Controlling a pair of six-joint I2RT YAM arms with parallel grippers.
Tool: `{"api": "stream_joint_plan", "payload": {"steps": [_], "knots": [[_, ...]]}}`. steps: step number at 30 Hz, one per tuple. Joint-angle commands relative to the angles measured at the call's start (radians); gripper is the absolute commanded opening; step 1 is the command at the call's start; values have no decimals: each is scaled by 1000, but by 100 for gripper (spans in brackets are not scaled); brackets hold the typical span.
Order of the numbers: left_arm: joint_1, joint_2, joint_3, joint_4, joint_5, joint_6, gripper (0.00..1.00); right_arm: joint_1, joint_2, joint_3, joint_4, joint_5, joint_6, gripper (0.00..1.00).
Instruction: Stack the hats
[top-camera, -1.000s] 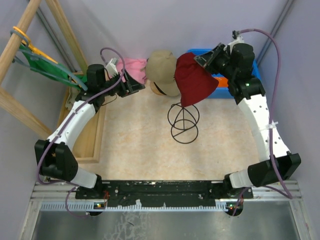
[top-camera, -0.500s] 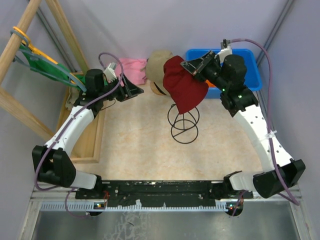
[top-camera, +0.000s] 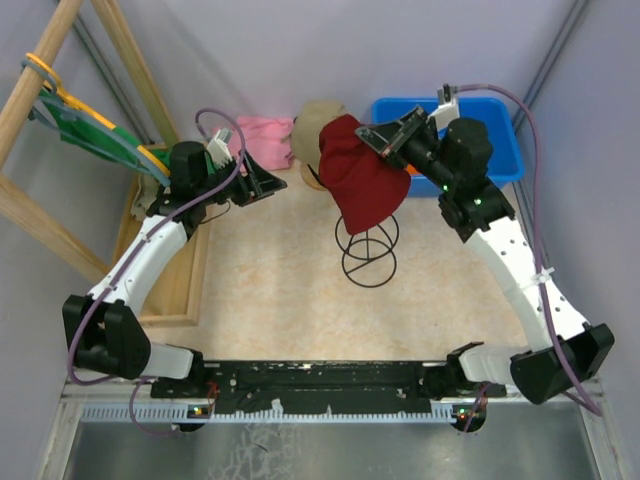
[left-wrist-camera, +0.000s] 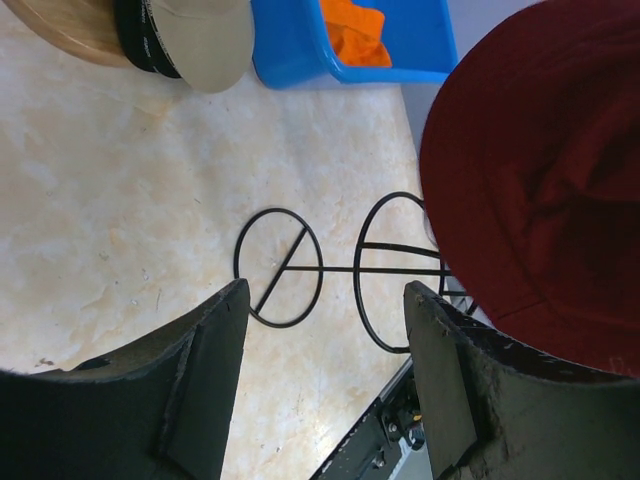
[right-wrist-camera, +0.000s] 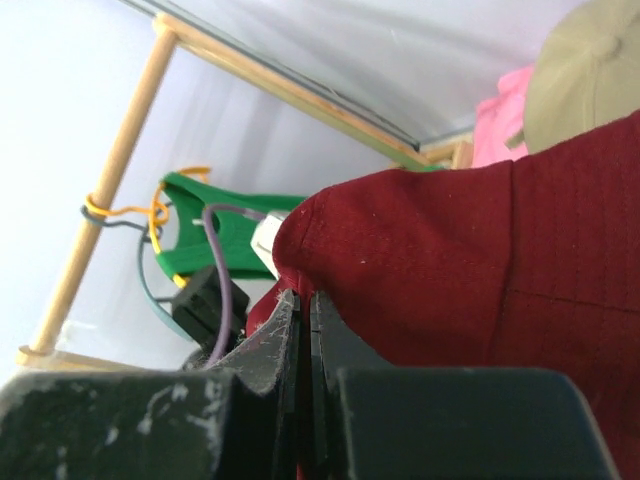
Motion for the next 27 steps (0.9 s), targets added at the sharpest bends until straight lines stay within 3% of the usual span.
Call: {"api": "stream_joint_plan", "payload": {"steps": [1,9,19,23,25,27], "knots": [[5,-28,-10,26,-6,-2,69,20,-107,-109,16,-15,5,0],[4,5,1,41,8,-20,69,20,-294,-373,-63,49,-38,0],[-3,47,-10,68,71,-27,68,20,-412,-550,-109,130,-176,0],[-6,52,-40,65,90,-29,68,20,-428,-611,-102,173,-208,20],[-6,52,-49,65,92,-28,68,18,-440,-628,-107,216,-223,38],[-6,55,-52,63,96,-23,68,18,-452,-631,-111,251,-249,48]]}}
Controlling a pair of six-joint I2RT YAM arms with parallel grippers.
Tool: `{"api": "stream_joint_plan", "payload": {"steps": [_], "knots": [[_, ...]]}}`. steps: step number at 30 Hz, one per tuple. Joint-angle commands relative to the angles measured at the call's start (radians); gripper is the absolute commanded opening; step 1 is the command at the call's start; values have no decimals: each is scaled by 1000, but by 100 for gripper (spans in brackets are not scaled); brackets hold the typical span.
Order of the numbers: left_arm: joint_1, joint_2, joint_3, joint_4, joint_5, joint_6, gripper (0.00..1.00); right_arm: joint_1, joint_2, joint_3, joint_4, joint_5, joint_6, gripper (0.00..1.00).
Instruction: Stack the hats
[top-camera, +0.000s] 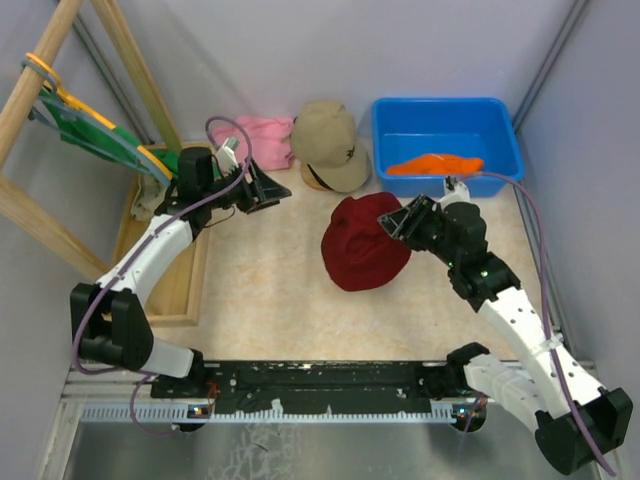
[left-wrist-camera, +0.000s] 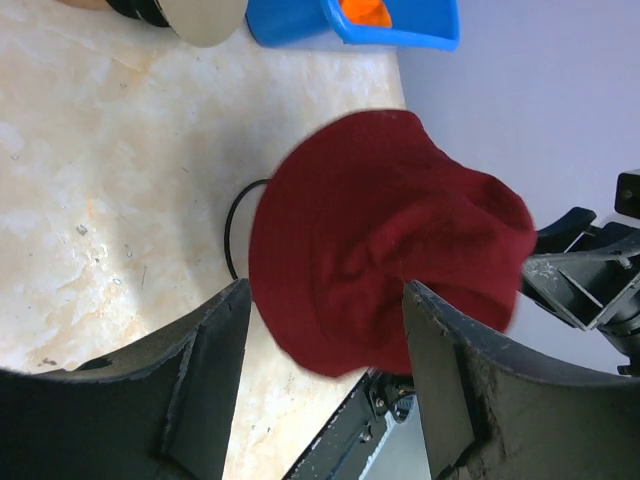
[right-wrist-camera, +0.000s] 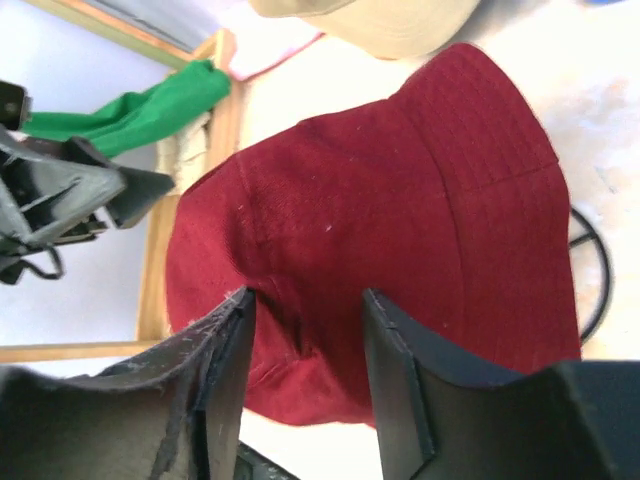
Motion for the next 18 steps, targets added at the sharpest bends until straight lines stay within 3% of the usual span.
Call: {"api": "stream_joint_plan", "payload": {"steps": [1,8,10,13,18], "knots": [[-4,12,-17,23,35,7,68,9,-41,-1,26,113,-88,53],[-5,45,-109,47,104,-10,68,-80,-63,26,-36,180,-188,64],[-5,48,-149,89,119,-36,68,-196,-57,9,-30,80,-190,66],[-6,57,-170,111,132,-51,67,-401,-24,-50,58,-197,-189,70],[-7,86,-154,110,155,-57,67,-463,35,-134,263,-359,-155,72]]}}
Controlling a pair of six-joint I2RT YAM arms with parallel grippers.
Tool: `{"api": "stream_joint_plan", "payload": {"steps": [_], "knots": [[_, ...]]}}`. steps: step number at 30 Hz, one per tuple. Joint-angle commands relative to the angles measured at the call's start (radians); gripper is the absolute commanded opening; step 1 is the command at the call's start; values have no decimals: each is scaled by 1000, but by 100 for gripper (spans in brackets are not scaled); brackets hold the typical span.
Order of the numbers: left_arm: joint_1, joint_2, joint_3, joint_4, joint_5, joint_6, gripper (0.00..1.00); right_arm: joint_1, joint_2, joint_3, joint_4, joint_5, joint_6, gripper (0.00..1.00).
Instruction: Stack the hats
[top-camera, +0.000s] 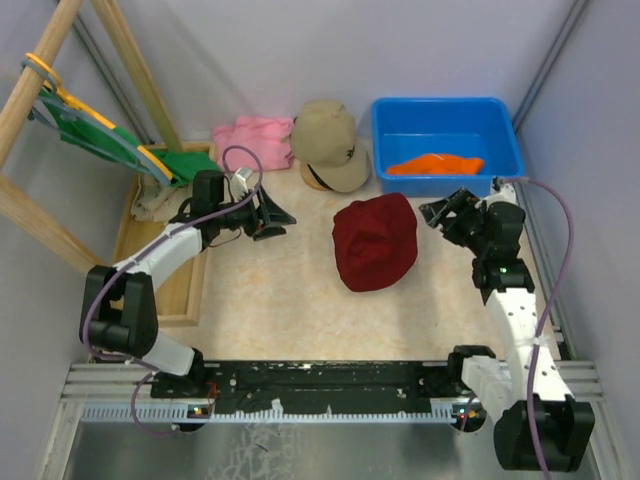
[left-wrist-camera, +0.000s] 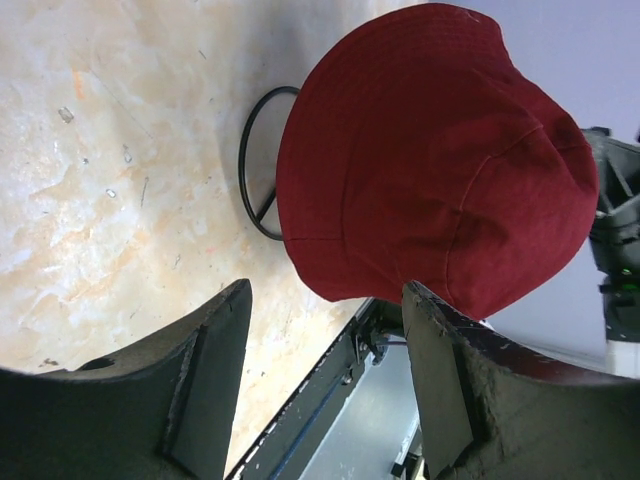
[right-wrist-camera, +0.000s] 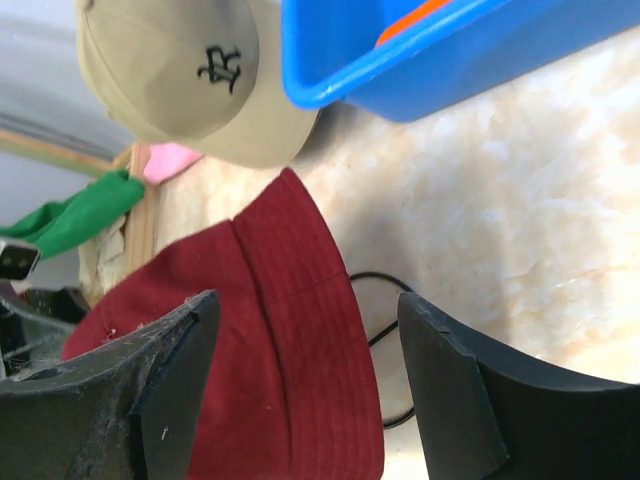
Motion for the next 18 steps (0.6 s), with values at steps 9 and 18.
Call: {"api": "stream_joint_plan", "payload": {"steps": [9,18], "knots": [[-6,38,71,17,50,28,67,-118,243,-112,546,-519,186,62],[-6,46,90,-2,53,46,67,-127,309,-229,749,-617,302,67]]}}
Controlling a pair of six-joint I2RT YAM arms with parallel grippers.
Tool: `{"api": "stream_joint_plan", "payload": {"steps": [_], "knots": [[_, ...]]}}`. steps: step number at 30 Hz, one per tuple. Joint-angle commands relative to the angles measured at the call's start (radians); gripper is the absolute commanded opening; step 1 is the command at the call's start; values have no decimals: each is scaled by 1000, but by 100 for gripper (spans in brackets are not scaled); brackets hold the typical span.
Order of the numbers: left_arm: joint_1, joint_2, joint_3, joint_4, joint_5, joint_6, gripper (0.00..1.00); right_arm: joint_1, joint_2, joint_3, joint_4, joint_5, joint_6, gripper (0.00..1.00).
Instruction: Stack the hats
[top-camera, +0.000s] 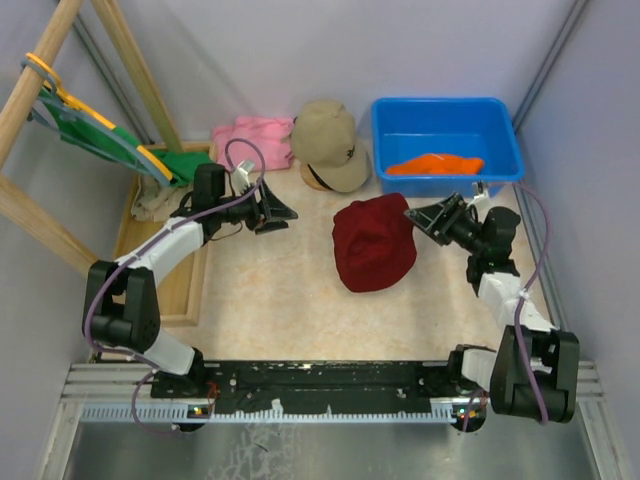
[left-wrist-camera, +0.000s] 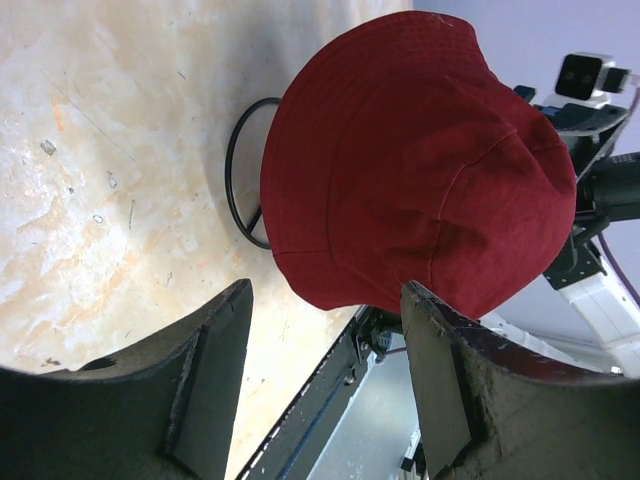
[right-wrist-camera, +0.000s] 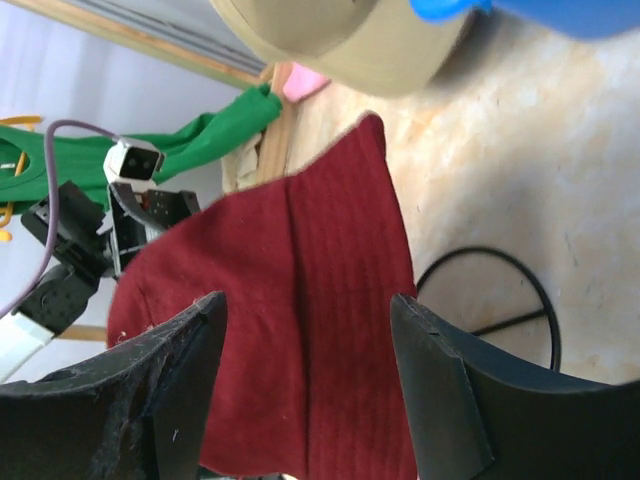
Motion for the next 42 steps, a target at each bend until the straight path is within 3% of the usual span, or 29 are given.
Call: {"api": "stream_joint_plan", "payload": {"steps": [1,11,15,20,24,28,33,39,42], "knots": [[-2,12,33,-6,19,25,67,-6,36,-55,168,-83,78,67],[-2,9,34,-7,14,19,67,-6,67,-78,177,-79,51,67],[-1,3,28,-10,8,20,67,-7,93,-92,238,-97,87,57],[-2,-3,22,-9,7,13,67,-10,101,-94,232,-89,61,67],[-2,-14,18,-17,-2,14,66,-15,72,-39,60,-58,-70,69],[-3,-26,8,-19,-8,14,67,-20,122,-37,144,-92,-29,67],[-3,-29,8,-18,-11,8,66,-19,194,-72,332,-131,96,53],[-4,-37,5,-18,-18,1,66,-24,229,-122,414,-126,149,7],[-4,-45,1,-19,-23,-1,66,-45,234,-151,410,-123,134,3]]}}
